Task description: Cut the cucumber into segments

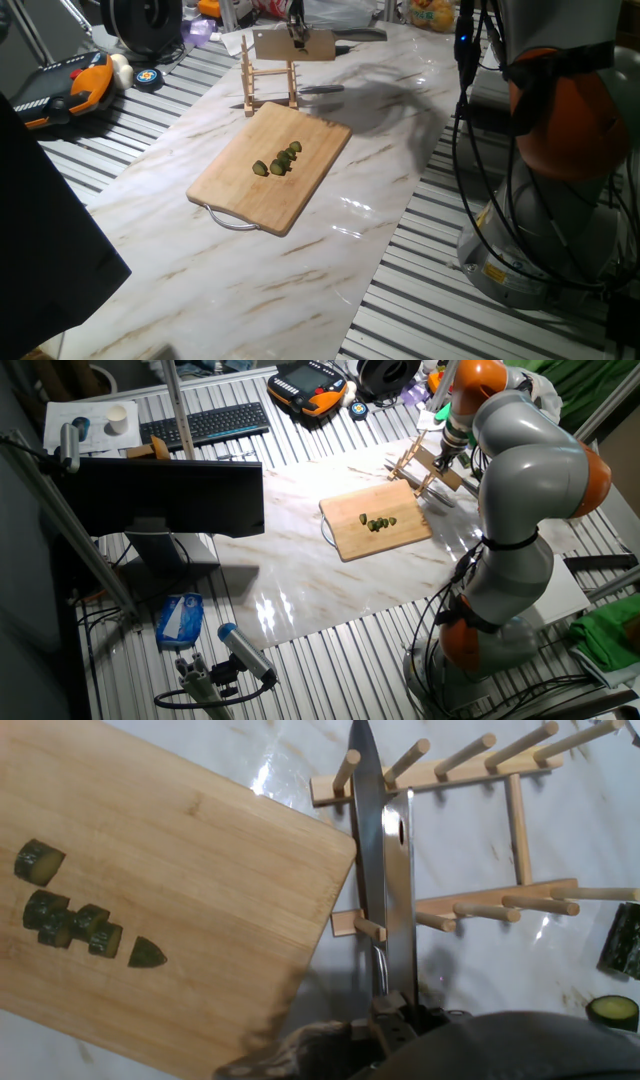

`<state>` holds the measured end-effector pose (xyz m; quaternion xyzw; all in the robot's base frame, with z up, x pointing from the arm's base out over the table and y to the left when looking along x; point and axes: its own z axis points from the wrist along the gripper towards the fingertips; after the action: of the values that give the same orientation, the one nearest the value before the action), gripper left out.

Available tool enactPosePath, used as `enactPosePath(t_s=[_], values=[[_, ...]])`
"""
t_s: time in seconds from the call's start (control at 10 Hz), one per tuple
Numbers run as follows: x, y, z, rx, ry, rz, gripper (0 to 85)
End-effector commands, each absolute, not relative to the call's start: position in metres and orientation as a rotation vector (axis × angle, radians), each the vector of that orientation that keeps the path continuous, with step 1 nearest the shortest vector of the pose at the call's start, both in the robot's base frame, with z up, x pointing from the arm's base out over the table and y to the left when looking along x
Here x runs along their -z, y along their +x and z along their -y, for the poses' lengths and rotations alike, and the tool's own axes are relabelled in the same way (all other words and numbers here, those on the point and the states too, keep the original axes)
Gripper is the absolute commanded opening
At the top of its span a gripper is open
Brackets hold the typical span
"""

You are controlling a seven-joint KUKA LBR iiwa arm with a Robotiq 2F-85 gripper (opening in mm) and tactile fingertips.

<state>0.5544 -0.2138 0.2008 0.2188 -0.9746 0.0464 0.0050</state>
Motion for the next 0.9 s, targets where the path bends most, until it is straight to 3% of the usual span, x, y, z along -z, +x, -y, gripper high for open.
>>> enactPosePath(t_s=[0.0,0.8], values=[[-0.2007,0.5544,0.2137,-0.151,0.691,3.05,0.7],[-0.2007,0.5544,0.2137,-0.154,0.69,3.037,0.7]])
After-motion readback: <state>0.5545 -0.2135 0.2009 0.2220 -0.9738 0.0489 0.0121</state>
